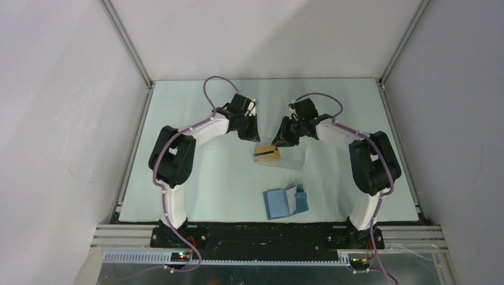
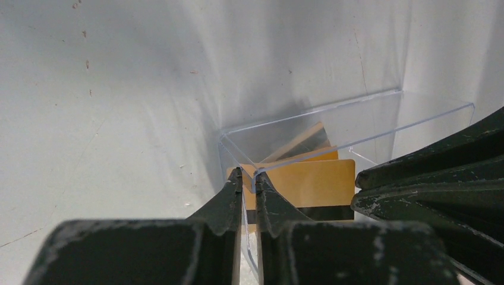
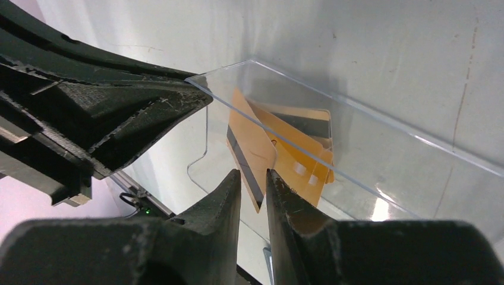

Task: Put the credit cards into the card holder
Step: Pick up the credit card from the storage box.

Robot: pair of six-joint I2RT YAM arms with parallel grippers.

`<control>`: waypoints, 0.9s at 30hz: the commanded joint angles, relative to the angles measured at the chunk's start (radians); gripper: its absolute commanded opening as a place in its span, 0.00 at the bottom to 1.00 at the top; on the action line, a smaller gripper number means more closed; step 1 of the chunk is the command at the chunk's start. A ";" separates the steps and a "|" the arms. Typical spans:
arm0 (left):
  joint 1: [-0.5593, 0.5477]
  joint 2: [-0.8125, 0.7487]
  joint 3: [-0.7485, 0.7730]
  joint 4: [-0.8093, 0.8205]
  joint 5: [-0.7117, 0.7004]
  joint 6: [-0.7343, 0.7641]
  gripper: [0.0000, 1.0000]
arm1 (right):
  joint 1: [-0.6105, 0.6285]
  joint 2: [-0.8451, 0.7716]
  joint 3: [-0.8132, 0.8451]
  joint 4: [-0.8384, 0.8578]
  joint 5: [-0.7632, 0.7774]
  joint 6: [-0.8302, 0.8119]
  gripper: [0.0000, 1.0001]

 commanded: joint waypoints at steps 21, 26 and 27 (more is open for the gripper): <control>-0.007 -0.042 0.003 -0.004 -0.005 0.014 0.10 | 0.040 -0.001 0.033 0.175 -0.083 0.068 0.24; -0.007 -0.049 0.004 -0.004 -0.004 0.015 0.11 | 0.049 0.017 0.033 0.133 -0.041 0.040 0.24; -0.007 -0.049 0.005 -0.005 -0.004 0.015 0.11 | 0.050 0.022 0.033 0.126 -0.029 0.036 0.24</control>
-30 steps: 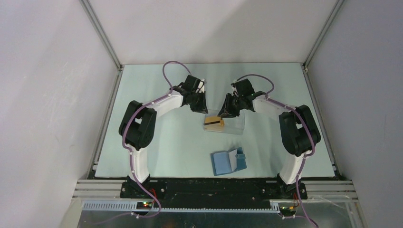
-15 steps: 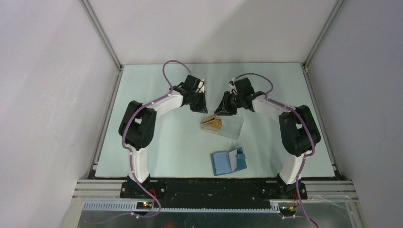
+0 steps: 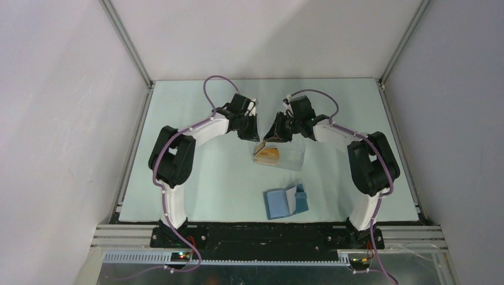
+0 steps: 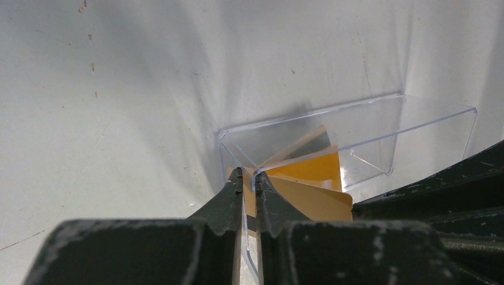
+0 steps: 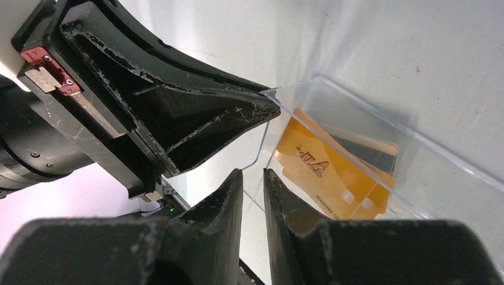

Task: Put the credit cards into the card holder
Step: Pick up the credit card from the storage box.

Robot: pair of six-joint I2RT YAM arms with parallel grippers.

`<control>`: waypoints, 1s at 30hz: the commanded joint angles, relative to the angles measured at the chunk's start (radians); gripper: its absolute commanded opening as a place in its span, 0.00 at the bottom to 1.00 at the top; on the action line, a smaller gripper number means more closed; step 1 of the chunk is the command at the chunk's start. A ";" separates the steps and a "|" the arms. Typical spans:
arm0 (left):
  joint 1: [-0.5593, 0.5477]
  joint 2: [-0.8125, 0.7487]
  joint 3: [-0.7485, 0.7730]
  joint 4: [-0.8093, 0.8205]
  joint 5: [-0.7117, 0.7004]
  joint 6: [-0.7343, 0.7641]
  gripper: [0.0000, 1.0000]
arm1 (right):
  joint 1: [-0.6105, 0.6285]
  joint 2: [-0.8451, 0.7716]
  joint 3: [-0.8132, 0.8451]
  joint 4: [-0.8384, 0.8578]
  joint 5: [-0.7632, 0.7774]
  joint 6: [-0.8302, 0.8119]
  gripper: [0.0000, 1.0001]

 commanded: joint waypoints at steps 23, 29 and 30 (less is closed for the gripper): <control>-0.009 -0.270 -0.005 -0.016 -0.156 0.024 0.57 | 0.048 -0.040 0.111 -0.164 0.101 -0.102 0.00; -0.008 -0.538 -0.076 -0.015 -0.273 0.069 0.80 | 0.048 -0.164 0.160 -0.264 0.080 -0.187 0.00; -0.008 -0.567 -0.097 -0.014 -0.252 0.075 0.81 | 0.048 -0.181 0.167 -0.279 0.057 -0.201 0.00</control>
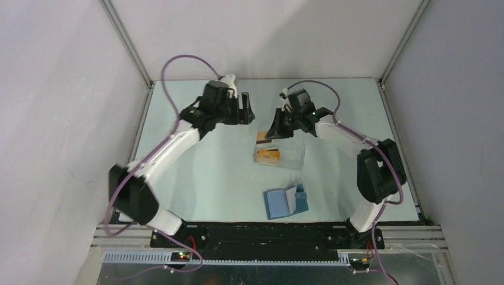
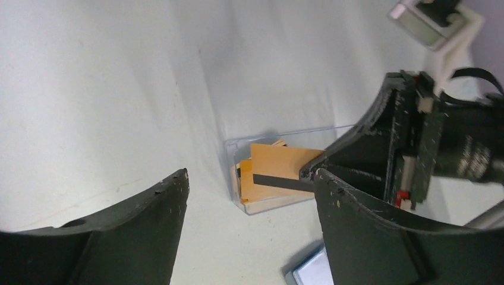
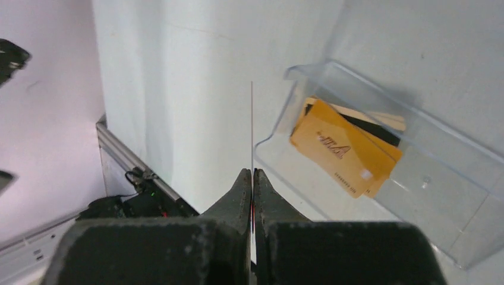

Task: Put the credit cards into the card holder
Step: Pick up the credit card from the storage box, then insert the credit card into the card holder.

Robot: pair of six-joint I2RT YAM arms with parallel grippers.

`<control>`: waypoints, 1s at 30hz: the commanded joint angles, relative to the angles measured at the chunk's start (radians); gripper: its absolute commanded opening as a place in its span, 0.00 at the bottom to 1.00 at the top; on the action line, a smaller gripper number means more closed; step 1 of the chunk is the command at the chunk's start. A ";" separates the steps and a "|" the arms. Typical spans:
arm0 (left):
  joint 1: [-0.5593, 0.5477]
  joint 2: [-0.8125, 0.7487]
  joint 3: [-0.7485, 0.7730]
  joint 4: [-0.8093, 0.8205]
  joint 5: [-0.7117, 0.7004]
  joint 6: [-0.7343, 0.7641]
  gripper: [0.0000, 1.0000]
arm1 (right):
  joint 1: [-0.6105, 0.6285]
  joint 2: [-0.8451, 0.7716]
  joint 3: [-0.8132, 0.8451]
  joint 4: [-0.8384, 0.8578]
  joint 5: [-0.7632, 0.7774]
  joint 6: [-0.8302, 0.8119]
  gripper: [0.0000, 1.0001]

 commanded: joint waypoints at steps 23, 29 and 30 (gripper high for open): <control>-0.138 -0.430 -0.357 0.022 1.048 0.082 0.75 | 0.199 -0.489 0.004 -0.635 -0.549 -0.438 0.00; -0.216 -0.386 -0.347 0.023 1.099 0.062 0.62 | 0.208 -0.483 0.003 -0.607 -0.575 -0.424 0.00; -0.219 -0.384 -0.347 0.022 1.098 0.061 0.61 | 0.207 -0.484 0.003 -0.603 -0.563 -0.420 0.00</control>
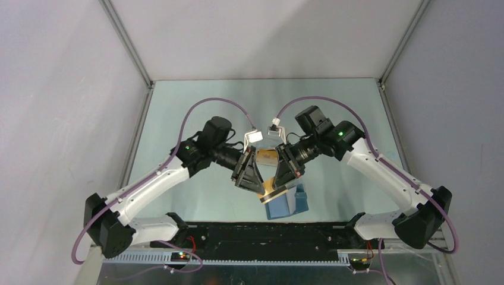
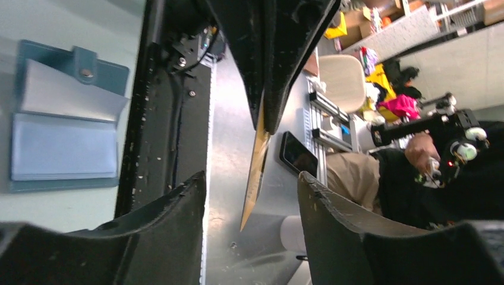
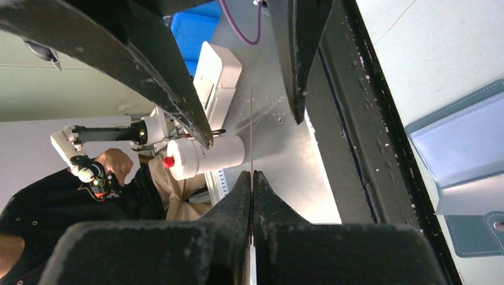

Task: Put the credit cards into the card holder
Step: Insert the credit card into the card holder.

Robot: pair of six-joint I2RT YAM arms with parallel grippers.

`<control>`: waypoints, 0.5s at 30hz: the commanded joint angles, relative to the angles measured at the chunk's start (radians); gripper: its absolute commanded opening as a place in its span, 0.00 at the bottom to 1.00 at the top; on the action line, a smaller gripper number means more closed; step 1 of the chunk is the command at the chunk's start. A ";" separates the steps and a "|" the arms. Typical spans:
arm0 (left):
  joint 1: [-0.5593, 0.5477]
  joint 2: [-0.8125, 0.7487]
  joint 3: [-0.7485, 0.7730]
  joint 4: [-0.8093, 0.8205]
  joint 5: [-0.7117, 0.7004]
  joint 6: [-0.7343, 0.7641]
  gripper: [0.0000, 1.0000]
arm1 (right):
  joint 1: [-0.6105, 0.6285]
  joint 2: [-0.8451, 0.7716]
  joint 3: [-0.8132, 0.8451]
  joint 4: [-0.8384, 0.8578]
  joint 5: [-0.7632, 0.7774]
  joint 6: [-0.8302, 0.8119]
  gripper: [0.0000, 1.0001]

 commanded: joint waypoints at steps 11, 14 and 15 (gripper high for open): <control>-0.035 0.031 0.013 0.015 0.010 -0.034 0.00 | 0.000 -0.024 0.003 0.070 0.029 0.060 0.06; -0.034 -0.004 0.011 0.016 -0.108 -0.043 0.00 | -0.039 -0.049 0.001 0.090 0.155 0.126 0.36; -0.035 -0.012 0.012 0.017 -0.145 -0.049 0.00 | -0.076 -0.079 -0.006 0.120 0.188 0.176 0.49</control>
